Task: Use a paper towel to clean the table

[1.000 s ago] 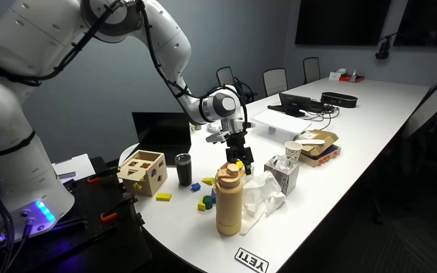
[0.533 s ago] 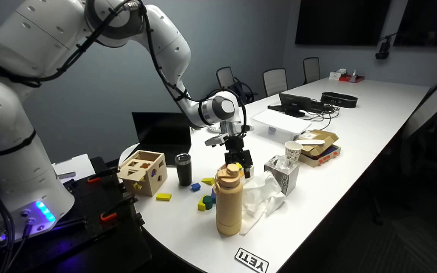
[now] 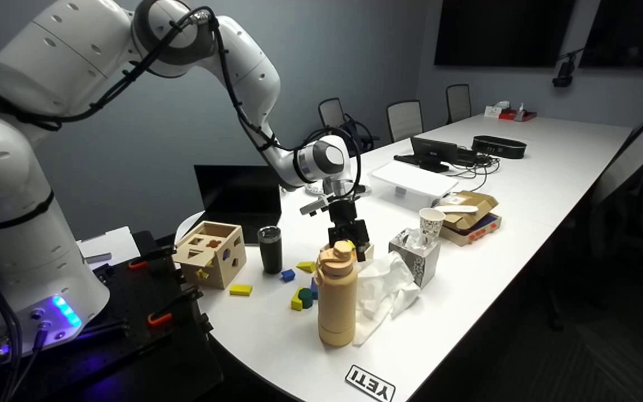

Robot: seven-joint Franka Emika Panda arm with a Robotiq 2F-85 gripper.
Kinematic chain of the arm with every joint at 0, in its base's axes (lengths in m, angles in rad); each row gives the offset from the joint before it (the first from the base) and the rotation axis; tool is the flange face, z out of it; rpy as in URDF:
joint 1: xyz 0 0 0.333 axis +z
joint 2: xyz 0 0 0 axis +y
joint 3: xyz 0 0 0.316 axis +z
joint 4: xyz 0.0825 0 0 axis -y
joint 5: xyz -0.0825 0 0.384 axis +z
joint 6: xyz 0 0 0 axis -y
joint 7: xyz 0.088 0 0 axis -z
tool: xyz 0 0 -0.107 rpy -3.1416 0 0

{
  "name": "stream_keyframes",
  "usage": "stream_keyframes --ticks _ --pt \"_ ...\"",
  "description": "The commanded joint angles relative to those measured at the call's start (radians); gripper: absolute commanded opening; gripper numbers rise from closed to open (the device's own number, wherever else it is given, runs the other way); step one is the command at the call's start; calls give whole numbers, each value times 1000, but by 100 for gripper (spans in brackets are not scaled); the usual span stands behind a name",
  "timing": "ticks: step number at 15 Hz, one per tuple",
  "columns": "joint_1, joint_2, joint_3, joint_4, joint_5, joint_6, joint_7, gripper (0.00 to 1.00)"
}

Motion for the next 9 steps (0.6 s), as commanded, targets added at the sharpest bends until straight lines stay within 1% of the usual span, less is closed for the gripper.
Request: stream_keyframes --ticks 1,9 --pt "11 20 2 35 8 -44 -21 100" --pt "8 59 8 38 16 -18 -3 100"
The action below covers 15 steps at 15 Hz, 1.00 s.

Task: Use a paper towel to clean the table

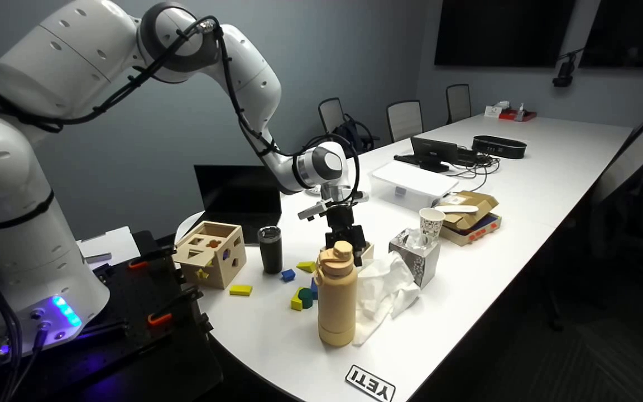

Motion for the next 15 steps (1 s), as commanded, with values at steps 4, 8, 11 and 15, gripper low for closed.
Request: stream_keyframes --ticks 4,8,11,15 --pt "3 38 0 31 25 -3 0 100" --pt "8 60 -5 50 40 0 12 100" --pt "8 71 -6 60 45 1 8 68" --pt "10 84 -6 64 48 7 9 35"
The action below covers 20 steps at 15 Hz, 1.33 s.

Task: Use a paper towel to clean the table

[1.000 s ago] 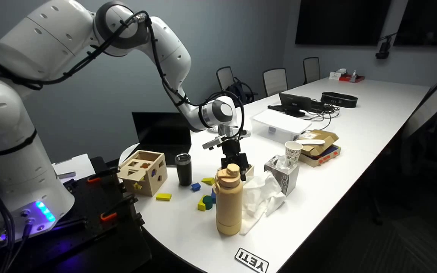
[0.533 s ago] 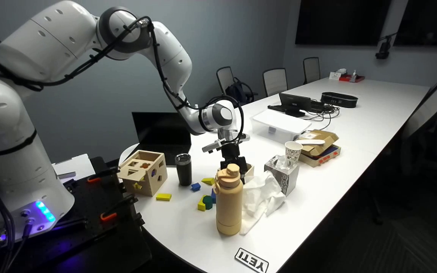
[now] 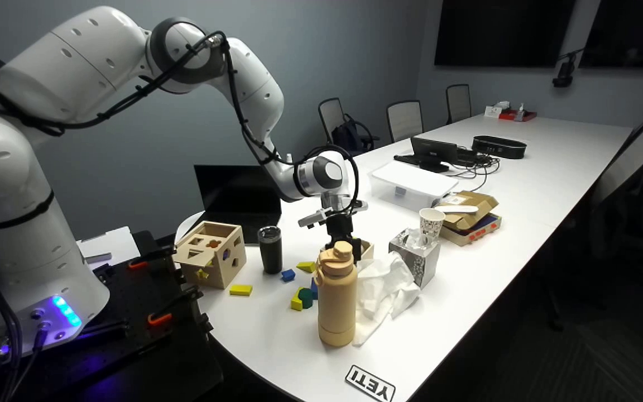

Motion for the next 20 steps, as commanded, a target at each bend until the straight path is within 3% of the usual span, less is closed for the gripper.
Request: stream_keyframes --ticks 1,4,5,12,17,20 --pt "10 20 -6 19 21 5 7 28" --pt "11 29 -5 18 24 11 9 5" --pt "12 32 -5 18 26 12 9 1" --pt "36 -10 -7 10 36 -17 -3 0" --pt "143 -144 -64 17 -25 -193 26 0" --pt "176 -248 -24 31 -71 -277 5 0"
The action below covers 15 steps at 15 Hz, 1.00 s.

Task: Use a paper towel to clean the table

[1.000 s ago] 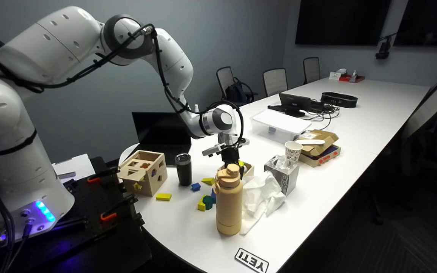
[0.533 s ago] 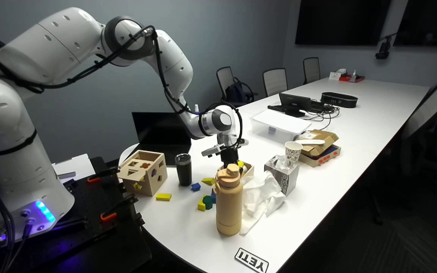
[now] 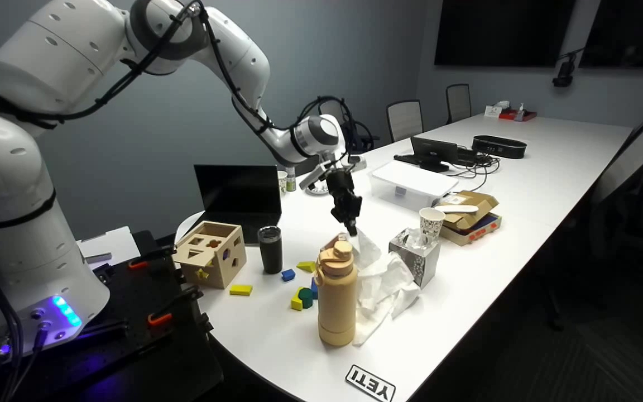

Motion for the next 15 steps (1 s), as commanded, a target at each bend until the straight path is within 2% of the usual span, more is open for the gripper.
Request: stream_keyframes --ticks 1,5,9,11,15 --pt "39 -144 59 -19 -48 -59 -3 0" --pt "41 -183 187 0 -40 72 12 0" --pt "53 -111 292 5 0 140 -45 0" --pt "74 -47 302 11 -9 136 -34 0" --pt "126 95 264 53 -52 144 -2 0"
